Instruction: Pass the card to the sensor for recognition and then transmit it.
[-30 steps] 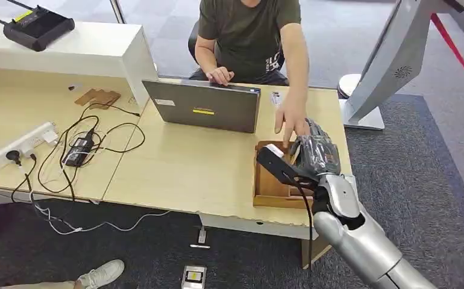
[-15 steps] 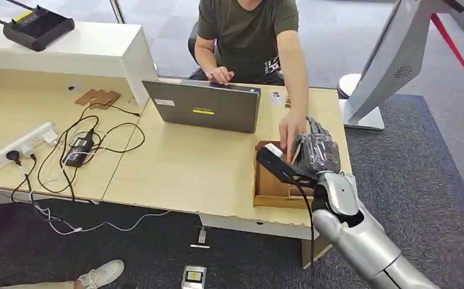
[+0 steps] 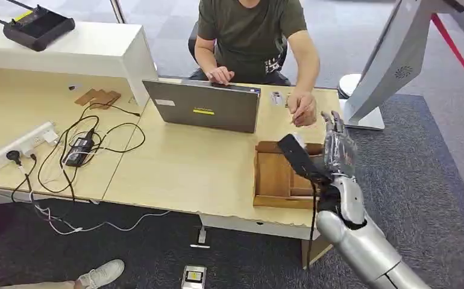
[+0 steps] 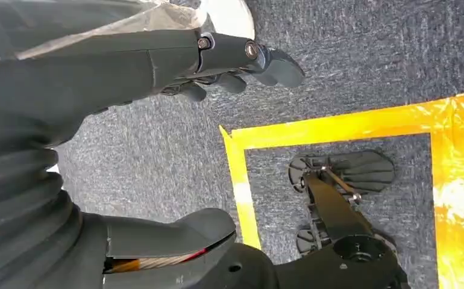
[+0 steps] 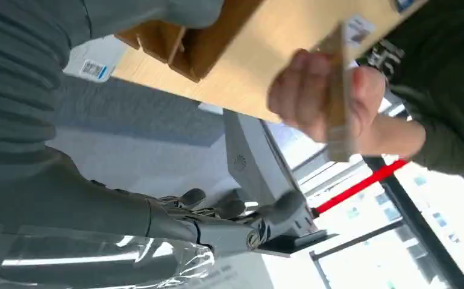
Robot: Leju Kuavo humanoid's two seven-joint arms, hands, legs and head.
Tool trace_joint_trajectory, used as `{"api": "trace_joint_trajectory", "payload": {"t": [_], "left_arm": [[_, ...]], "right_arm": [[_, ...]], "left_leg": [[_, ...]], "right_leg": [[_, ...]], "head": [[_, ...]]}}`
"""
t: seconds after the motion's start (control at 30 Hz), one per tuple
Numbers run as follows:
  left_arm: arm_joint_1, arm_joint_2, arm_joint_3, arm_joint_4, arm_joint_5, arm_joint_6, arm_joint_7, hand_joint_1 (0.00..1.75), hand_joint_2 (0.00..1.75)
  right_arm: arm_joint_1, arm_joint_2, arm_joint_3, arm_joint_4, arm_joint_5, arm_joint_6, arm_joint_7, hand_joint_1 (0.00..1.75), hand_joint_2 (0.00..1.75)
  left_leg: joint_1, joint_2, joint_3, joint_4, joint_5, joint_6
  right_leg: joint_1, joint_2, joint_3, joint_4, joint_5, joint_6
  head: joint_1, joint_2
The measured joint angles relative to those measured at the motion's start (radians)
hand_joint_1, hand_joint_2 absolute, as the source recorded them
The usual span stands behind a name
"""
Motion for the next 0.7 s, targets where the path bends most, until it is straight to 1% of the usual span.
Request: {"api": "trace_joint_trajectory", "payload": {"t": [0.03,0.07,0.1,0.13,0.17,0.2,0.27,0.33,0.37,0.43,0.53,0.6,0.63,0.7], "left_arm": [[0.003,0.0,0.0,0.0,0.004,0.004,-0.003,0.0,1.75],[0.007,0.0,0.0,0.0,0.007,0.005,-0.007,0.0,1.75],[0.012,0.001,0.0,0.0,0.01,0.008,-0.011,0.0,1.75],[0.017,0.001,0.0,0.001,0.014,0.01,-0.012,0.0,1.75],[0.021,0.002,0.0,0.001,0.018,0.012,-0.014,0.0,1.75],[0.025,0.003,0.0,0.001,0.021,0.013,-0.016,0.0,1.75],[0.031,0.006,0.001,0.001,0.026,0.016,-0.02,0.0,1.75],[0.038,0.009,0.002,0.001,0.036,0.018,-0.024,0.0,1.75],[0.041,0.01,0.003,0.001,0.042,0.019,-0.028,0.0,1.75],[0.05,0.014,0.006,0.001,0.056,0.02,-0.038,0.0,1.75],[0.061,0.021,0.011,0.001,0.08,0.02,-0.048,0.0,1.75],[0.071,0.026,0.019,0.001,0.104,0.023,-0.051,0.0,1.75],[0.076,0.027,0.024,0.001,0.117,0.03,-0.051,0.0,1.75],[0.084,0.028,0.034,0.001,0.143,0.049,-0.05,0.0,1.75]], "right_arm": [[0.018,0.005,-0.028,-0.001,-0.065,-0.08,-0.079,0.0,1.75],[0.04,0.015,-0.068,-0.001,-0.131,-0.136,-0.185,0.0,1.75],[0.064,0.032,-0.13,-0.002,-0.207,-0.149,-0.315,0.0,1.75],[0.085,0.049,-0.195,-0.003,-0.301,-0.15,-0.424,0.0,1.75],[0.103,0.068,-0.261,-0.003,-0.433,-0.15,-0.517,0.0,1.75],[0.117,0.089,-0.331,0.0,-0.604,-0.15,-0.6,0.0,1.75],[0.135,0.117,-0.451,0.009,-0.905,-0.15,-0.71,0.0,1.75],[0.161,0.138,-0.567,0.027,-1.149,-0.15,-0.772,0.0,1.75],[0.181,0.139,-0.608,0.037,-1.258,-0.15,-0.796,0.0,1.75],[0.221,0.139,-0.671,0.075,-1.41,-0.15,-0.852,0.0,1.75],[0.28,0.14,-0.746,0.163,-1.583,-0.149,-0.926,0.0,1.75],[0.315,0.141,-0.78,0.25,-1.668,-0.136,-0.988,0.0,1.75],[0.332,0.142,-0.796,0.301,-1.706,-0.125,-1.01,0.0,1.75],[0.367,0.146,-0.819,0.403,-1.759,-0.094,-1.03,0.0,1.75]], "left_leg": [[0.0,0.0,0.0,0.0,0.0,0.0],[0.0,0.0,0.0,0.0,0.0,0.0],[0.0,-0.001,0.0,0.0,0.0,0.0],[0.0,-0.001,0.0,0.0,0.0,0.0],[0.0,-0.001,0.0,0.0,0.0,0.0],[0.0,-0.001,0.0,0.0,0.0,0.0],[0.0,-0.001,0.0,0.0,0.0,0.0],[0.0,-0.001,0.0,0.0,0.0,0.0],[0.0,-0.001,0.0,0.0,0.0,0.0],[0.0,-0.001,0.0,0.0,0.0,0.0],[0.0,-0.001,0.0,0.0,-0.001,0.0],[0.0,-0.001,0.0,0.0,-0.001,0.0],[0.0,-0.001,0.0,0.0,-0.001,0.0],[0.0,-0.001,0.0,-0.001,-0.002,0.0]], "right_leg": [[0.0,0.0,0.0,0.0,0.0,0.0],[0.0,0.0,0.0,0.0,0.0,0.0],[0.0,0.0,0.0,0.0,0.0,0.0],[0.0,0.0,0.0,0.0,0.0,0.0],[0.0,0.0,0.0,0.0,0.0,0.0],[0.0,0.0,0.0,0.0,0.0,0.0],[0.0,-0.001,0.0,-0.001,0.0,0.0],[0.0,-0.001,0.0,-0.001,0.0,0.0],[0.0,-0.001,0.001,-0.001,0.0,0.0],[0.0,0.0,0.0,-0.001,0.0,0.0],[0.0,0.0,0.0,-0.001,0.0,0.0],[0.0,0.0,0.0,-0.001,-0.001,0.0],[0.0,0.0,0.0,-0.001,-0.001,0.0],[0.0,0.0,-0.001,-0.001,-0.002,-0.001]], "head": [[0.0,0.0],[0.0,0.0],[0.0,0.0],[0.0,0.0],[0.0,0.0],[0.0,0.0],[0.0,0.0],[0.0,0.0],[0.001,0.0],[0.0,0.0],[0.0,0.0],[0.0,0.0],[0.0,0.0],[0.0,0.0]]}}
